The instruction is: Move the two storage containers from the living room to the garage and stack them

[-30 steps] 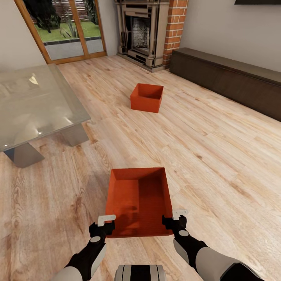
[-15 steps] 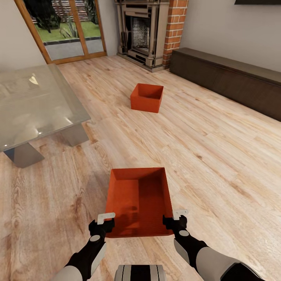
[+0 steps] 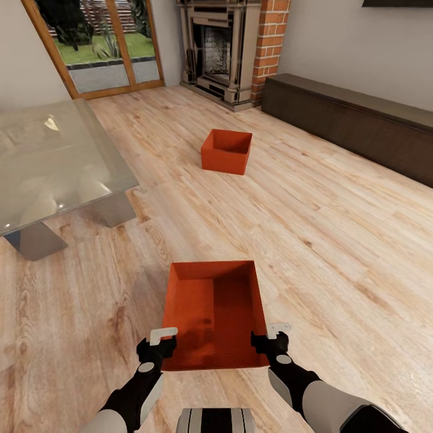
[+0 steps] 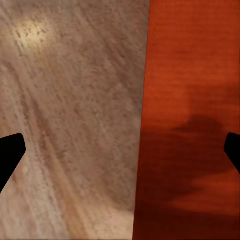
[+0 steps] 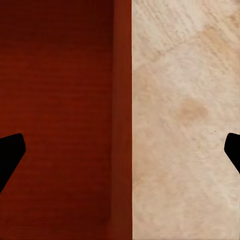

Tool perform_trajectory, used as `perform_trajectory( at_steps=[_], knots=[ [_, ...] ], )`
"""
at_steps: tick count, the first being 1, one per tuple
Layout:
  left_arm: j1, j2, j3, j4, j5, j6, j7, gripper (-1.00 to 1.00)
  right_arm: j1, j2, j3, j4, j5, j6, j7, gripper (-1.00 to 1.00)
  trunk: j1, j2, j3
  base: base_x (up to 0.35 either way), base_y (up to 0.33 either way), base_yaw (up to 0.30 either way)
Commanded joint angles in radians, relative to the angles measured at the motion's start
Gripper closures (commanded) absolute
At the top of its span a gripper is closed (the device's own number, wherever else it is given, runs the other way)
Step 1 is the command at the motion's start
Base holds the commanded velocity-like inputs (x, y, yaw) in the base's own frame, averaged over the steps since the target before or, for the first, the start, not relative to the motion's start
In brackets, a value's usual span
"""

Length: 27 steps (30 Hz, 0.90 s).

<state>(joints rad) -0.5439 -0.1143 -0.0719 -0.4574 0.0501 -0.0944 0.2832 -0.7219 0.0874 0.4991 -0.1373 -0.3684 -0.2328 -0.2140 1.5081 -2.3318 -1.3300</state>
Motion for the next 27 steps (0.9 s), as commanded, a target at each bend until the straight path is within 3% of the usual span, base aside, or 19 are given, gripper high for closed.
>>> perform_trajectory(
  at_steps=[1, 27],
  knots=[
    [-0.001, 0.001, -0.007, 0.000, 0.005, -0.004, 0.008, -1.00, -0.001, 0.000, 0.009, 0.001, -0.009, -0.003, -0.004, -1.00, 0.000, 0.000, -0.001, 0.008, 0.000, 0.000],
    [0.000, -0.001, -0.014, 0.010, 0.004, -0.002, -0.003, -1.00, -0.001, 0.000, 0.010, 0.001, -0.009, -0.003, -0.004, -1.00, 0.000, 0.000, -0.001, 0.001, 0.000, 0.000]
  ],
)
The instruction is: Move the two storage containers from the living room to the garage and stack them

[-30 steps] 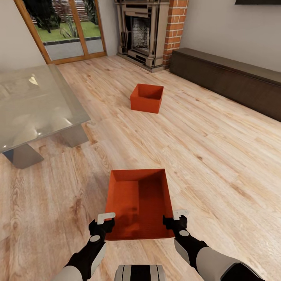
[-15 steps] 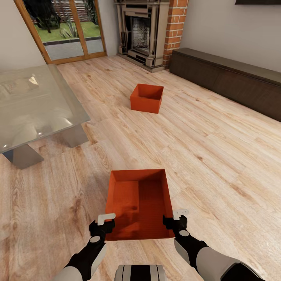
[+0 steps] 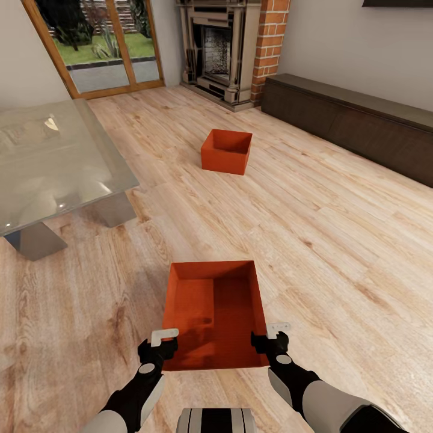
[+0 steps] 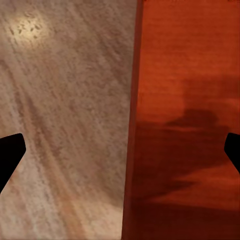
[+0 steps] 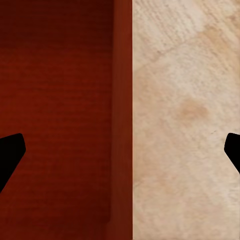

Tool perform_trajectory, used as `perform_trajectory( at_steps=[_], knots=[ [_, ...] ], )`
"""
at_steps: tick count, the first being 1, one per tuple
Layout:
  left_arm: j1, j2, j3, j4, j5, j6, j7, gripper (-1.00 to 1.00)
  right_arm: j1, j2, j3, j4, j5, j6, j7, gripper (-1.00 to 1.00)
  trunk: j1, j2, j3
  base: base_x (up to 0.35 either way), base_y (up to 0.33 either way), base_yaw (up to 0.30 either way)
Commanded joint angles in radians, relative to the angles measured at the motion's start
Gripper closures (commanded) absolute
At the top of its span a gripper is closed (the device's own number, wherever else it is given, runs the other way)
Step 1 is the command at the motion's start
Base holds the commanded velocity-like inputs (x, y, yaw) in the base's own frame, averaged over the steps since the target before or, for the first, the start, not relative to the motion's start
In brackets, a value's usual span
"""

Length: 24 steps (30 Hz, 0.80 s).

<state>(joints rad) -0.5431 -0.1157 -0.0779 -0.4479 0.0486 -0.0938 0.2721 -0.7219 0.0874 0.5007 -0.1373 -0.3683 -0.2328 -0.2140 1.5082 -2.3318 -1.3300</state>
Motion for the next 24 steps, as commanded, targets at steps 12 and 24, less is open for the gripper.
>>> perform_trajectory(
  at_steps=[12, 24],
  knots=[
    [-0.001, -0.002, -0.005, -0.005, 0.007, -0.003, 0.021, -1.00, -0.001, -0.001, 0.009, 0.001, -0.009, -0.003, -0.004, -1.00, 0.000, 0.000, -0.001, 0.000, 0.000, 0.000],
    [-0.001, -0.001, -0.008, -0.011, 0.006, -0.003, 0.020, -1.00, -0.001, -0.001, 0.009, 0.001, -0.009, -0.003, -0.004, -1.00, 0.027, -0.049, -0.023, 0.000, 0.000, 0.000]
  ],
)
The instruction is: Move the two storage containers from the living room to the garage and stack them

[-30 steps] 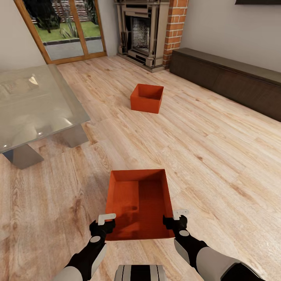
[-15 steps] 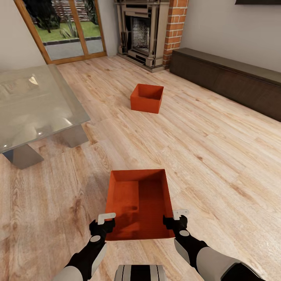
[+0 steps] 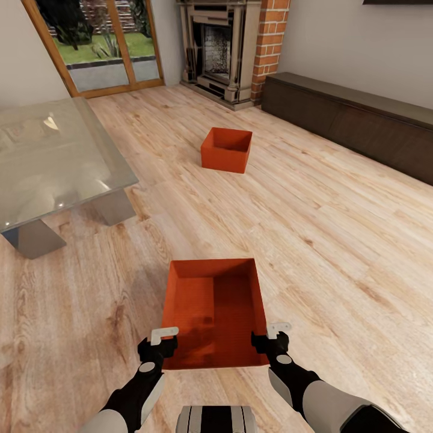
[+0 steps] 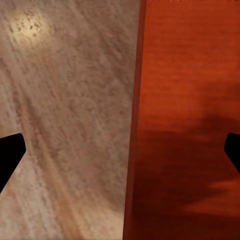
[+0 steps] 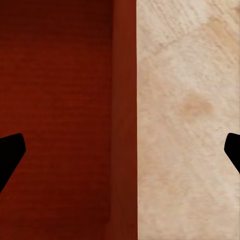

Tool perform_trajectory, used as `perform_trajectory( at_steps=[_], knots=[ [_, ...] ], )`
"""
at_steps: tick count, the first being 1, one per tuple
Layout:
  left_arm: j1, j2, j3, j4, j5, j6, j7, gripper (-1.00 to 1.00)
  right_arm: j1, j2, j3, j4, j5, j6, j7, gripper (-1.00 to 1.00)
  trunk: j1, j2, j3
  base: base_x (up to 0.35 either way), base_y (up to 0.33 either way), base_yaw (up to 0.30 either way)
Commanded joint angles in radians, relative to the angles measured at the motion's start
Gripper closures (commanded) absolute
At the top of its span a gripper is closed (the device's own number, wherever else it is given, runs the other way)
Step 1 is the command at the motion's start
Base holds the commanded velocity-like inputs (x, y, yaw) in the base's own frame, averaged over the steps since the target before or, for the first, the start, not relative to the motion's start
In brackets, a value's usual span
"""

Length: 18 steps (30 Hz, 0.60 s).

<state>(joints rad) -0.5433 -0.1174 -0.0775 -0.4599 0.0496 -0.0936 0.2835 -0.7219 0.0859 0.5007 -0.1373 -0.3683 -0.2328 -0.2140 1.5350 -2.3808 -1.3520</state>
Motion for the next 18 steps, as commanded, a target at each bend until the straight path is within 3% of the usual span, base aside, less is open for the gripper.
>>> perform_trajectory(
  at_steps=[1, 18],
  knots=[
    [-0.001, 0.001, -0.008, 0.000, 0.005, -0.002, 0.009, -1.00, -0.001, 0.000, 0.009, 0.001, -0.009, -0.003, -0.004, -1.00, 0.000, 0.000, -0.001, 0.000, 0.000, 0.000],
    [-0.001, -0.005, -0.011, 0.008, 0.004, -0.002, 0.007, -1.00, -0.001, 0.001, 0.007, 0.001, -0.010, -0.003, -0.004, -1.00, 0.000, 0.000, -0.001, 0.000, 0.000, 0.000]
  ],
)
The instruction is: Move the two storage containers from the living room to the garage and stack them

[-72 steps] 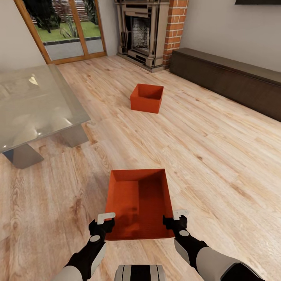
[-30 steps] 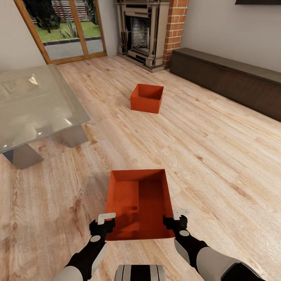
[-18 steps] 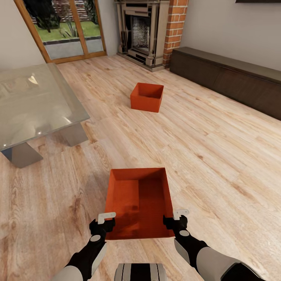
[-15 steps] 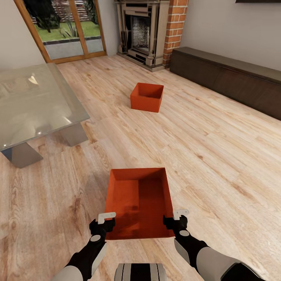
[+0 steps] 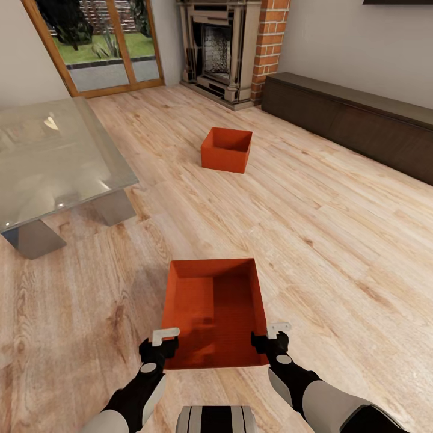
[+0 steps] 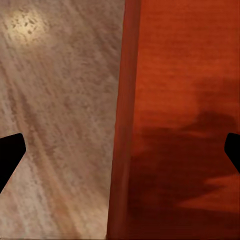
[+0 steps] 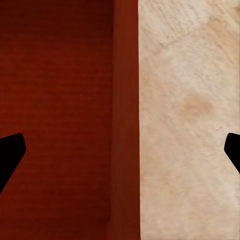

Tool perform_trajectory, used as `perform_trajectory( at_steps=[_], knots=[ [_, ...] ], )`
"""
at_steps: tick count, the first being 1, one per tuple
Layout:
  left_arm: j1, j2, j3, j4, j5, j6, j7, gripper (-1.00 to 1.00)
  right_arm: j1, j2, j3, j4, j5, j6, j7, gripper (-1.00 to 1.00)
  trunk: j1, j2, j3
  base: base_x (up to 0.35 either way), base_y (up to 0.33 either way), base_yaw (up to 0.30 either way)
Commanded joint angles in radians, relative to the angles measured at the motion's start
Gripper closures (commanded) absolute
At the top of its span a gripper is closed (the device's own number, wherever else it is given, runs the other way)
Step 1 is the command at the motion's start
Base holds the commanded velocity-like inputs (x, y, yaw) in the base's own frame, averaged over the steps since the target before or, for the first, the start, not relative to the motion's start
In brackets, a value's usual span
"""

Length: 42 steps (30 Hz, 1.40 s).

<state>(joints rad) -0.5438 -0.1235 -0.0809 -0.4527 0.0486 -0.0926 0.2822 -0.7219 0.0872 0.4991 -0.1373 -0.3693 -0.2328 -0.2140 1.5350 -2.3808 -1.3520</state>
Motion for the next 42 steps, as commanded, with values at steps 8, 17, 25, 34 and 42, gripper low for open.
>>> perform_trajectory(
  at_steps=[8, 17, 25, 34, 42],
  knots=[
    [-0.001, 0.002, -0.009, 0.000, 0.006, 0.003, 0.008, 1.00, -0.001, 0.001, 0.008, 0.001, -0.008, -0.004, -0.004, 1.00, 0.000, 0.000, -0.001, 0.000, 0.000, 0.000],
    [0.000, 0.000, 0.001, -0.006, 0.008, -0.002, 0.011, 1.00, -0.001, 0.000, 0.009, 0.001, -0.009, -0.004, -0.004, 1.00, 0.000, 0.000, -0.001, 0.000, 0.000, 0.000],
    [0.000, -0.001, 0.000, -0.006, 0.008, -0.002, 0.011, 1.00, -0.001, 0.000, 0.009, 0.001, -0.010, -0.005, -0.004, 1.00, -0.015, 0.028, 0.012, 0.000, 0.000, 0.000],
    [0.000, 0.001, -0.001, 0.000, 0.010, -0.002, 0.011, 1.00, -0.001, 0.001, 0.007, 0.001, -0.011, -0.002, -0.005, 1.00, -0.050, 0.091, 0.040, 0.000, 0.000, 0.000],
    [0.000, 0.002, 0.000, -0.003, 0.010, -0.002, 0.011, 1.00, -0.001, 0.002, 0.007, 0.001, -0.010, -0.002, -0.005, 1.00, -0.081, 0.147, 0.065, 0.000, 0.000, 0.000]
  ],
)
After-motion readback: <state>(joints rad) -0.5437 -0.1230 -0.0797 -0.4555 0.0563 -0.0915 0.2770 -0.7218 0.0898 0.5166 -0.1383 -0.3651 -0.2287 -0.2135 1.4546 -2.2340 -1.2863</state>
